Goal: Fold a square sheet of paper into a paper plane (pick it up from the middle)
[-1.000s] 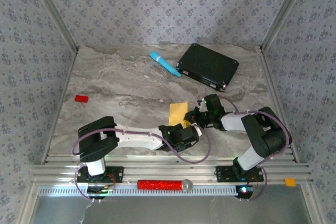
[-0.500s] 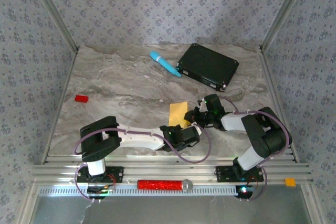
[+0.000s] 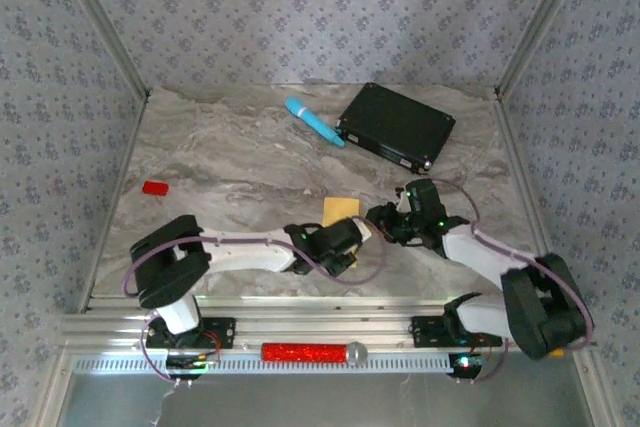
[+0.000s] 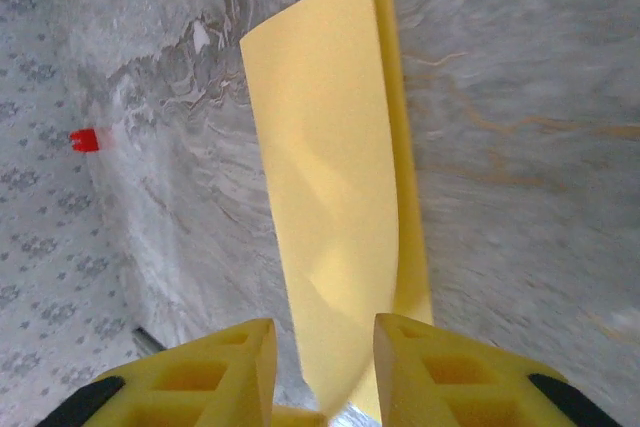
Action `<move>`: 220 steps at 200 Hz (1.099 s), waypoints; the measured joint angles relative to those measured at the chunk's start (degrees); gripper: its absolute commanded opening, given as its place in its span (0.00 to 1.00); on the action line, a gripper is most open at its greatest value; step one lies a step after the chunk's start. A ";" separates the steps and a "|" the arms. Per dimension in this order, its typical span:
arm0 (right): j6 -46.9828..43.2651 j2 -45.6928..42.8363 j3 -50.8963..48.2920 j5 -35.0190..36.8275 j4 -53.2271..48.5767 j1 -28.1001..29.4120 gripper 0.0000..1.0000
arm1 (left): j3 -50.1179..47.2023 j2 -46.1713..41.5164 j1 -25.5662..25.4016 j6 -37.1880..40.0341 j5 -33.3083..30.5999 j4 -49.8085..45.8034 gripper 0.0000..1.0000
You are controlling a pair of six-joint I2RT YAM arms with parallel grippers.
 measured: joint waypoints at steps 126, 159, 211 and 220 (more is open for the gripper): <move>0.17 -7.34 -6.32 5.07 -4.52 10.54 0.05 | -2.67 -1.25 15.72 -9.44 35.30 6.93 0.00; 0.81 0.81 -3.26 5.53 -1.51 14.36 0.03 | -2.67 -1.25 16.46 -9.44 35.23 6.78 0.01; 0.13 11.26 1.36 6.99 -2.14 17.14 0.02 | -2.71 -1.25 16.57 -10.10 35.26 6.58 0.02; -0.44 11.87 1.95 6.73 -2.95 16.92 0.02 | -2.97 -1.25 16.70 -10.49 35.28 7.02 0.02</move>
